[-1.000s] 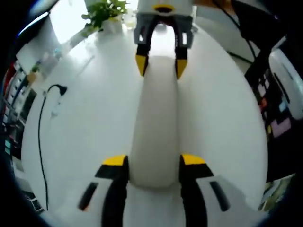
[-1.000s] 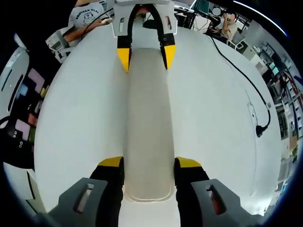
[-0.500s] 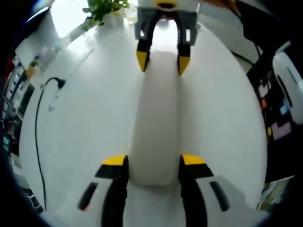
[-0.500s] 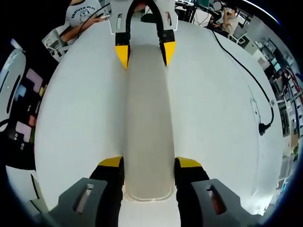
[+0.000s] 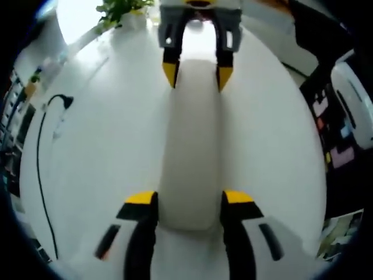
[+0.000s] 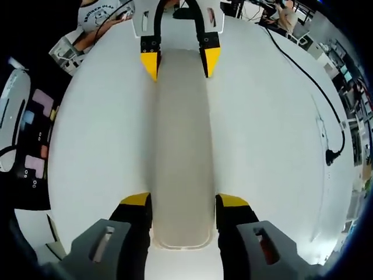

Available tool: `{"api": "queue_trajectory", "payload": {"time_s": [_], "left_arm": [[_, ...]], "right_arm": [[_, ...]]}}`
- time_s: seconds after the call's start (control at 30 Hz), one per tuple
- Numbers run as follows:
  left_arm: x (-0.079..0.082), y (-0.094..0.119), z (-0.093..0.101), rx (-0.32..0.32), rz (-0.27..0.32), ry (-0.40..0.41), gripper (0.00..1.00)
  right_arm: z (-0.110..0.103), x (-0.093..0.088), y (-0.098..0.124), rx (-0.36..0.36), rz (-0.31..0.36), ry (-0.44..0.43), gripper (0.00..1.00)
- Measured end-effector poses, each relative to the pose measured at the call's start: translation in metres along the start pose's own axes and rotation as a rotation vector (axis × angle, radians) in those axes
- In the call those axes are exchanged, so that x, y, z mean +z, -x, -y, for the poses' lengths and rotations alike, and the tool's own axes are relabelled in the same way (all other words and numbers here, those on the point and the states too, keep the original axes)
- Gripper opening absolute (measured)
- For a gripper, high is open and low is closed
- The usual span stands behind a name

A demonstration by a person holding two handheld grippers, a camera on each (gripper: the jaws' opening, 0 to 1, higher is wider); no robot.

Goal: Arrange the utensils inside the cutlery case until each visible utensil rests in its matching compartment.

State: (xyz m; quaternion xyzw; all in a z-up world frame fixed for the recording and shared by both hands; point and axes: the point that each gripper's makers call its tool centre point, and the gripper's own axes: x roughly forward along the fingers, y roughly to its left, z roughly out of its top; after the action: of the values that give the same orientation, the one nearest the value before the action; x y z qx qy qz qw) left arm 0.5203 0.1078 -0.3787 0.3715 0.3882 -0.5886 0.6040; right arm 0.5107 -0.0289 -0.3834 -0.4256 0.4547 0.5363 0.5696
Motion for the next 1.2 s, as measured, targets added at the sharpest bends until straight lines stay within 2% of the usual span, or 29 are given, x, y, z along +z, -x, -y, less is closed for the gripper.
{"api": "queue_trajectory", "payload": {"time_s": [0.13, 0.27, 0.33, 0.4, 0.47, 0.63, 0.7, 0.77, 0.8, 0.87, 0.93, 1.0, 1.2], "left_arm": [[0.001, 0.000, 0.000, -0.007, -0.008, -0.016, 0.46], [0.001, 0.000, 0.001, 0.011, 0.017, 0.018, 0.47], [0.000, 0.001, 0.000, 0.011, 0.048, 0.024, 0.47], [0.000, 0.001, 0.000, 0.010, 0.069, 0.024, 0.47], [0.000, 0.001, 0.001, 0.010, 0.077, 0.022, 0.47], [-0.001, 0.002, 0.001, 0.033, 0.094, 0.058, 0.50], [-0.001, 0.003, -0.004, 0.064, 0.104, 0.066, 0.56], [0.000, 0.008, -0.015, 0.138, 0.101, 0.017, 0.62], [-0.003, 0.010, -0.016, 0.162, 0.079, 0.021, 0.64], [-0.002, 0.012, -0.016, 0.162, 0.089, 0.025, 0.67], [0.003, 0.014, -0.019, 0.168, 0.134, 0.049, 0.70], [0.003, 0.015, -0.019, 0.166, 0.154, 0.080, 0.73], [0.000, 0.026, -0.016, 0.187, 0.225, 0.122, 0.75]], "right_arm": [[0.000, -0.001, 0.000, 0.001, -0.020, 0.008, 0.45], [0.000, -0.001, 0.000, -0.001, -0.019, 0.018, 0.45], [-0.001, -0.001, 0.000, -0.001, -0.010, 0.020, 0.45], [-0.001, -0.001, 0.001, -0.001, 0.011, 0.026, 0.45], [-0.002, 0.004, 0.001, 0.000, 0.066, 0.098, 0.45], [0.006, 0.000, 0.003, -0.040, 0.102, 0.031, 0.53], [0.010, 0.000, 0.004, -0.062, 0.113, 0.026, 0.58], [0.008, -0.005, 0.006, -0.065, 0.099, 0.029, 0.59], [0.007, -0.002, 0.009, -0.076, 0.142, 0.021, 0.60], [0.003, -0.003, 0.014, -0.070, 0.165, 0.012, 0.61], [0.001, -0.006, 0.017, -0.077, 0.187, -0.011, 0.64], [-0.002, -0.010, 0.022, -0.093, 0.204, -0.013, 0.65], [-0.003, -0.018, 0.042, -0.188, 0.335, -0.089, 0.65]]}}
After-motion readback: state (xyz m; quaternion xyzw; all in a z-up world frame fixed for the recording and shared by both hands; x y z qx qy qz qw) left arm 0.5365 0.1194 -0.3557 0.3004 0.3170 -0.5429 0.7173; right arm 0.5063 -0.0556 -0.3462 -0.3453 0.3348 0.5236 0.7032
